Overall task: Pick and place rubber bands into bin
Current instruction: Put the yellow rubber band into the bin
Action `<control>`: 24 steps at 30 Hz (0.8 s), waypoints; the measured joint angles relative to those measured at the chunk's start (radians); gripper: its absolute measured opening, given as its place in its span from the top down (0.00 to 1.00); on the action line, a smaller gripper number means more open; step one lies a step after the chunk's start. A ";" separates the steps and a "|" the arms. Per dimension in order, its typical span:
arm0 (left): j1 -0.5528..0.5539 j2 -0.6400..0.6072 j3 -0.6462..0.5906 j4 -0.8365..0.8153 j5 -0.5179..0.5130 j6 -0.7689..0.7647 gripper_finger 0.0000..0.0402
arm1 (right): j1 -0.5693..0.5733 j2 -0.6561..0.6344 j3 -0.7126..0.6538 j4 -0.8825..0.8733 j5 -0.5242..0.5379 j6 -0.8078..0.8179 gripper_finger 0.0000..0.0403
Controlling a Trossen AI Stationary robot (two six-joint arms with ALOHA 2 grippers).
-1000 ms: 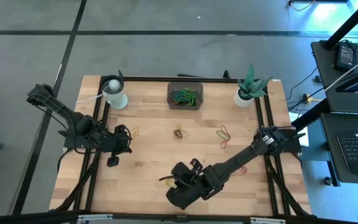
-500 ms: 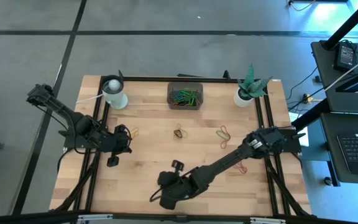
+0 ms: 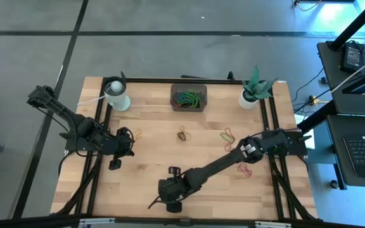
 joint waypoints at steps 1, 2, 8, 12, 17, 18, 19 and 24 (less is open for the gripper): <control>0.000 0.000 0.000 0.000 0.000 0.000 0.99 | 0.000 0.007 0.000 -0.003 -0.003 -0.003 0.79; 0.000 0.000 0.000 0.000 0.000 0.000 0.99 | 0.001 0.014 0.000 0.002 -0.005 -0.004 0.79; 0.000 0.000 0.000 0.000 -0.002 0.001 0.99 | 0.001 0.046 0.004 0.004 0.000 -0.021 0.85; 0.000 0.000 0.000 0.000 -0.003 0.000 0.99 | -0.001 0.049 0.005 0.003 0.004 0.034 0.97; 0.000 0.000 0.000 0.000 -0.003 0.001 0.99 | -0.001 0.052 0.040 -0.020 0.010 0.045 0.99; 0.000 0.000 0.000 0.000 -0.003 0.001 0.99 | -0.001 0.054 0.053 -0.024 0.012 0.033 0.99; 0.000 0.000 0.000 0.000 -0.003 0.002 0.99 | -0.001 0.055 0.065 -0.025 0.014 0.023 0.99; 0.000 0.000 0.000 0.000 -0.003 0.003 0.99 | -0.002 0.054 0.100 -0.020 0.031 -0.007 0.99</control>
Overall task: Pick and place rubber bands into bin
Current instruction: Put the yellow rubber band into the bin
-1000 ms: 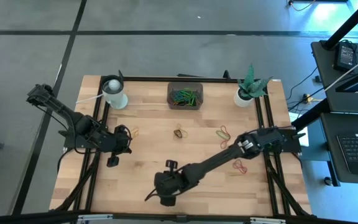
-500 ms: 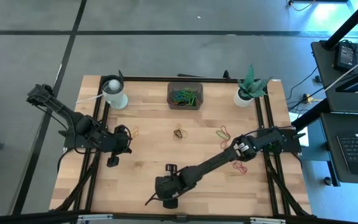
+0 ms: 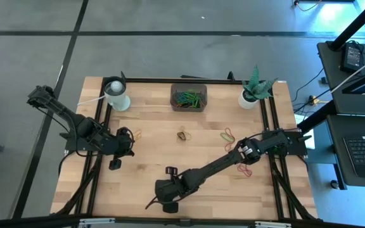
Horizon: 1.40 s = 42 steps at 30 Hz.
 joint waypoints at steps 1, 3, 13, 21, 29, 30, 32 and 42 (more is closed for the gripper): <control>0.000 0.000 0.000 0.000 0.000 0.000 0.99 | 0.000 0.000 0.001 -0.001 0.000 0.000 0.99; 0.000 0.000 0.000 0.000 0.000 0.000 0.99 | 0.000 0.000 0.001 -0.001 0.002 0.002 0.97; 0.000 0.000 0.000 0.000 0.000 -0.001 0.99 | 0.000 -0.002 -0.050 0.006 0.003 -0.045 0.78; 0.000 0.000 0.000 0.000 0.000 -0.002 0.99 | 0.000 -0.011 -0.107 0.018 0.001 -0.028 0.77; 0.000 0.000 0.000 0.000 -0.004 -0.001 0.99 | -0.001 -0.006 -0.074 -0.010 0.002 0.061 0.98; 0.000 0.000 0.000 0.000 -0.004 0.000 0.99 | -0.001 -0.003 -0.060 -0.017 0.004 0.061 0.98; 0.000 0.000 0.000 0.000 -0.004 -0.001 0.99 | 0.000 0.001 -0.027 -0.025 0.018 0.065 0.99; 0.000 0.000 0.000 -0.001 -0.004 0.000 0.99 | 0.014 -0.048 0.116 -0.256 0.207 0.189 1.00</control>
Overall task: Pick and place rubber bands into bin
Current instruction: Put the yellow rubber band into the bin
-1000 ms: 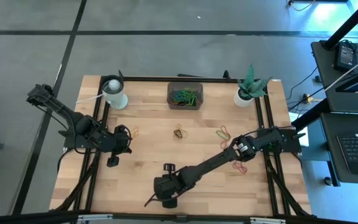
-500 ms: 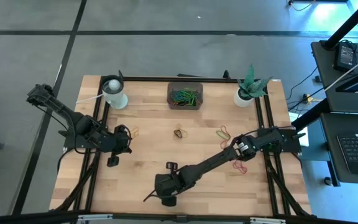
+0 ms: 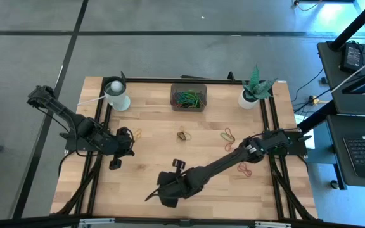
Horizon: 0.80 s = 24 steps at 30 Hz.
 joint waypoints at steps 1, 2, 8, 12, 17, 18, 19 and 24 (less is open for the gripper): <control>0.000 0.000 0.000 0.001 0.000 0.000 0.99 | 0.002 -0.010 0.014 -0.031 0.010 0.007 1.00; 0.000 0.000 0.000 0.000 0.000 0.000 0.99 | 0.006 -0.019 0.019 -0.068 0.025 0.012 1.00; 0.000 0.000 0.000 -0.003 0.000 0.008 0.99 | 0.025 -0.088 0.019 -0.117 0.146 0.032 1.00; 0.000 0.000 0.000 -0.002 0.000 0.008 0.99 | 0.046 -0.144 0.020 -0.124 0.236 0.031 1.00; 0.000 0.000 0.000 0.000 0.000 0.008 0.99 | 0.061 -0.183 0.021 -0.138 0.313 0.032 1.00; 0.000 0.000 0.000 0.000 0.000 0.008 0.99 | 0.061 -0.190 0.021 -0.145 0.332 0.033 1.00; 0.000 0.000 0.000 -0.001 0.000 0.008 0.99 | 0.061 -0.196 0.021 -0.143 0.344 0.037 1.00; 0.000 0.000 0.000 0.000 0.000 0.008 0.99 | 0.054 -0.232 0.021 -0.192 0.364 0.185 1.00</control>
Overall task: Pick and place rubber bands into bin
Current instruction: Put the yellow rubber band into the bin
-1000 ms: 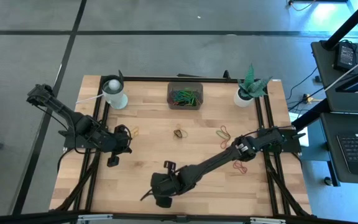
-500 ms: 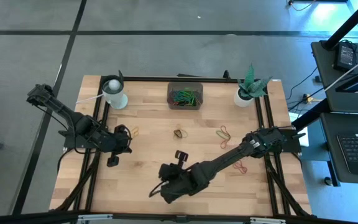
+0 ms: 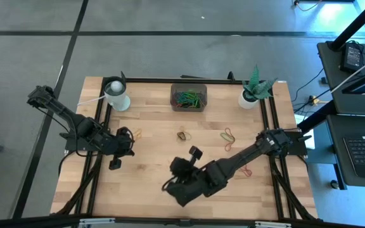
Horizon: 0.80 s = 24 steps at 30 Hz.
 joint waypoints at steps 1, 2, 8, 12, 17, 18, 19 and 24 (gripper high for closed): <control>0.000 0.000 0.000 0.000 0.000 0.000 0.99 | -0.004 -0.008 0.000 -0.020 0.000 0.025 1.00; 0.000 0.000 0.000 0.000 0.000 0.000 0.99 | -0.009 -0.017 0.000 -0.035 0.000 0.038 1.00; 0.000 0.000 0.000 0.005 -0.040 0.104 0.99 | -0.068 -0.065 0.000 -0.208 -0.010 0.080 1.00; 0.007 0.000 0.000 0.047 -0.083 0.129 0.99 | -0.144 -0.089 0.000 -0.282 -0.075 0.020 1.00; 0.054 0.000 0.000 0.111 -0.105 0.130 0.99 | -0.266 -0.094 0.000 -0.344 -0.134 -0.165 1.00; 0.073 0.000 0.000 0.115 -0.106 0.142 0.99 | -0.293 -0.094 0.000 -0.357 -0.134 -0.205 1.00; 0.095 0.000 0.000 0.120 -0.107 0.157 0.99 | -0.320 -0.094 0.000 -0.365 -0.136 -0.251 1.00; 0.234 0.000 0.000 0.133 -0.109 0.225 0.99 | -0.484 -0.094 0.000 -0.352 -0.195 -0.489 1.00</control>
